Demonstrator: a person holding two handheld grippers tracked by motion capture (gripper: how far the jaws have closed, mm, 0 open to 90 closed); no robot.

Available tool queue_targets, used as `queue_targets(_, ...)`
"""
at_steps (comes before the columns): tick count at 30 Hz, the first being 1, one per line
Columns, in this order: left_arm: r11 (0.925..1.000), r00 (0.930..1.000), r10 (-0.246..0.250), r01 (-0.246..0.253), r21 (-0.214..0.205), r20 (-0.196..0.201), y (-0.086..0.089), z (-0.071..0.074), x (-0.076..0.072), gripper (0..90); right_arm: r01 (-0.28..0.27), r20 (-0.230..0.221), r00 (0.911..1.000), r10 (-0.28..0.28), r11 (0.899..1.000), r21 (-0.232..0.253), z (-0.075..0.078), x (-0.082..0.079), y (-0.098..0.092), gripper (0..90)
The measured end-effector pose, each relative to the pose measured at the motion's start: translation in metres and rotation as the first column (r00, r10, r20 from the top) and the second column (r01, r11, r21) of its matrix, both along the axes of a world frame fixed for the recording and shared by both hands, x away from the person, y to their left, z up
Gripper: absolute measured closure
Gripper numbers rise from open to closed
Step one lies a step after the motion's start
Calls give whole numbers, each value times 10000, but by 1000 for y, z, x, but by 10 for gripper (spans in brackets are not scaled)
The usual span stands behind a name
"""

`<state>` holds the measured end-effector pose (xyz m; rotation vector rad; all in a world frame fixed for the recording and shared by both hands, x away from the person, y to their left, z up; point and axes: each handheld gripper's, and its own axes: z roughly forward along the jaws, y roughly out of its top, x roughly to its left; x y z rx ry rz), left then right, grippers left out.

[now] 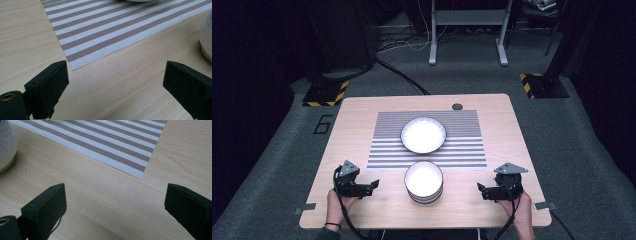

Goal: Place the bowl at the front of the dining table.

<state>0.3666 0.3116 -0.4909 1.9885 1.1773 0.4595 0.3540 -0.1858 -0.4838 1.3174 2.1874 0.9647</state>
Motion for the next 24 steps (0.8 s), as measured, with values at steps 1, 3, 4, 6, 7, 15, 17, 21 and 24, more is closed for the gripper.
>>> queue_targets(1,10000,10000,-24,23,28,20,-1,1,0,60,-51,23,10000,51,10000,-54,2,0,3,32)
queue_targets(3,10000,10000,-82,82,39,39,-2,2,0,60,-55,48,10000,55,10000,-30,2,0,3,32)
queue_targets(4,10000,10000,-75,75,32,33,-3,3,-1,60,-117,40,9999,118,9999,-50,3,0,4,33)
queue_targets(6,9999,9999,-124,124,36,51,-3,4,-1,61,-189,101,9998,190,9998,-75,5,1,6,33)
queue_targets(7,9999,9999,-131,131,-8,70,-3,5,-1,61,-213,93,9997,213,9997,-76,6,1,7,33)
queue_targets(15,9995,9994,-298,299,-32,165,-8,11,-1,67,-547,180,9983,550,9984,-142,12,2,20,38)
queue_targets(17,9993,9991,-361,363,-58,205,-11,13,0,69,-638,212,9977,640,9979,-130,15,2,24,40)
queue_targets(21,9985,9982,-543,543,28,242,-16,16,0,71,-820,288,9962,824,9965,-154,19,3,28,43)
queue_targets(24,9977,9973,-675,674,67,301,-20,19,0,72,-922,346,9951,925,9957,-114,23,2,33,45)
